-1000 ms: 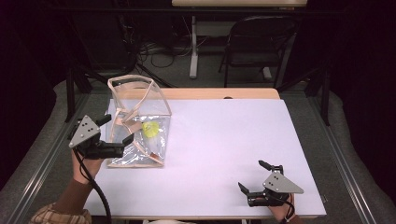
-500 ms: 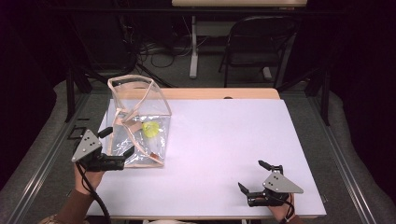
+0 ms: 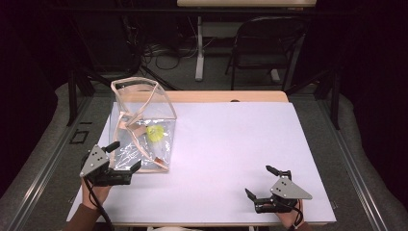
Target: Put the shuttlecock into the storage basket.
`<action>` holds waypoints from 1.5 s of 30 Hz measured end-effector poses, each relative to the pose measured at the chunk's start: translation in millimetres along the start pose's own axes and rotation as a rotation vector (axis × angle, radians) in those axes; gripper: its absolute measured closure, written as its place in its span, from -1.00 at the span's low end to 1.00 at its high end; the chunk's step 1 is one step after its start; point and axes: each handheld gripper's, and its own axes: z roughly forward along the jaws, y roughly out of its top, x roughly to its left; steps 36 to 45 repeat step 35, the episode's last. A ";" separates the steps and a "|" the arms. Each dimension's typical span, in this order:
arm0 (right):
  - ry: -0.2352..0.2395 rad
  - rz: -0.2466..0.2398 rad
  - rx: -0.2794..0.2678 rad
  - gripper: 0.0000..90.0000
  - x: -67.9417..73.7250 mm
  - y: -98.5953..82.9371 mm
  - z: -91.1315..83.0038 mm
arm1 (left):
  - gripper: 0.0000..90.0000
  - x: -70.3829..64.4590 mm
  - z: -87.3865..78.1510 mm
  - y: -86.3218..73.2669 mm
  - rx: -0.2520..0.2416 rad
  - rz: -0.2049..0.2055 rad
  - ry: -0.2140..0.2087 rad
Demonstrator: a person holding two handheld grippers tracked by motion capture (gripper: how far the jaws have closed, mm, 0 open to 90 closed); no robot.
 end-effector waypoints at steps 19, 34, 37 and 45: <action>0.000 0.000 0.001 -1.00 0.2 0.0 0.2 | -1.00 -19.7 -0.7 -39.5 -0.015 0.040 -0.001; 0.002 -0.003 -0.002 -1.00 -0.4 0.0 -0.3 | -1.00 -33.2 7.8 -53.5 0.034 0.081 -0.041; 0.003 -0.002 -0.001 -1.00 -0.7 -0.1 -0.4 | -1.00 -33.2 7.8 -53.4 0.033 0.081 -0.037; 0.003 -0.002 -0.001 -1.00 -0.7 -0.1 -0.4 | -1.00 -33.2 7.8 -53.4 0.033 0.081 -0.037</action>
